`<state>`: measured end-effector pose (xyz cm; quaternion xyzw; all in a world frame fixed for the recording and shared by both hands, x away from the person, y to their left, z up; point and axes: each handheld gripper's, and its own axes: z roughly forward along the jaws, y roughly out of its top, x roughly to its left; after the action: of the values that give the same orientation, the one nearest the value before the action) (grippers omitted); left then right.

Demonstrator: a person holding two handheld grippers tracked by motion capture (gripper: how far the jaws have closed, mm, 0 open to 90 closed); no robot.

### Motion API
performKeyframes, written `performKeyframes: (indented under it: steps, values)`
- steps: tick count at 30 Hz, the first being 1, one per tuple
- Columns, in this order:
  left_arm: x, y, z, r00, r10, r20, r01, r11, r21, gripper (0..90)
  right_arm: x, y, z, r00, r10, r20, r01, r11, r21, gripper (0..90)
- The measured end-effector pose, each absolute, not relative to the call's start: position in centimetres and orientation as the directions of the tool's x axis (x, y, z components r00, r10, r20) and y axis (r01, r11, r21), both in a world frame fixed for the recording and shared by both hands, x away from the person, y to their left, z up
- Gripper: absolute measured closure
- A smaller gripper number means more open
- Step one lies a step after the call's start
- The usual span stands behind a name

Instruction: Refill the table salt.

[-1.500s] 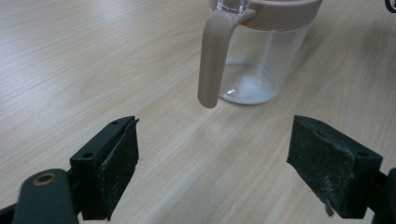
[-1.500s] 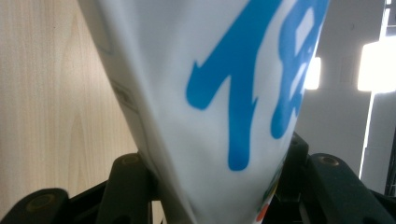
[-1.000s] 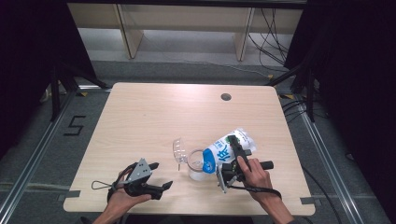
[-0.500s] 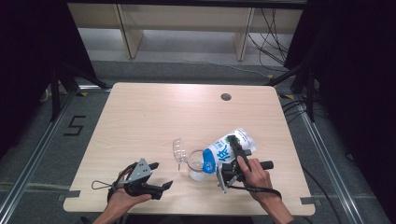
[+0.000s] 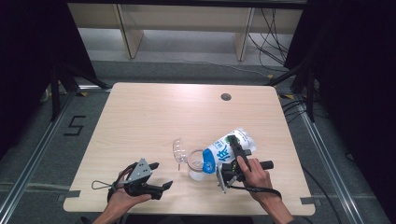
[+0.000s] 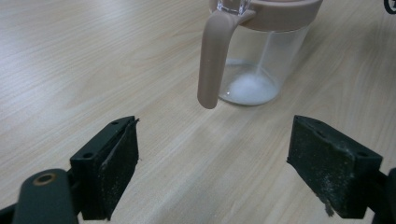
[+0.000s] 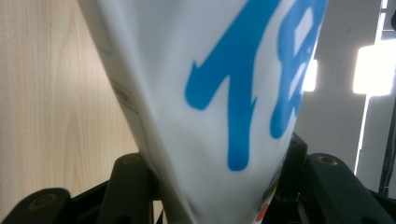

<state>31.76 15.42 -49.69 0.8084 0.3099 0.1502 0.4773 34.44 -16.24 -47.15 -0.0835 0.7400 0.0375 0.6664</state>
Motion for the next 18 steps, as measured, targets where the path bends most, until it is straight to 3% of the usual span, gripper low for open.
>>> performKeyframes:
  steps: [18]
  values:
    - [31.71,15.31,-49.74,0.757,0.651,-0.061,0.367,-0.346,0.864,15.8,34.57,-16.26,-47.53,-0.091,-0.025,-0.996,-0.182,0.983,-0.008,54.1]
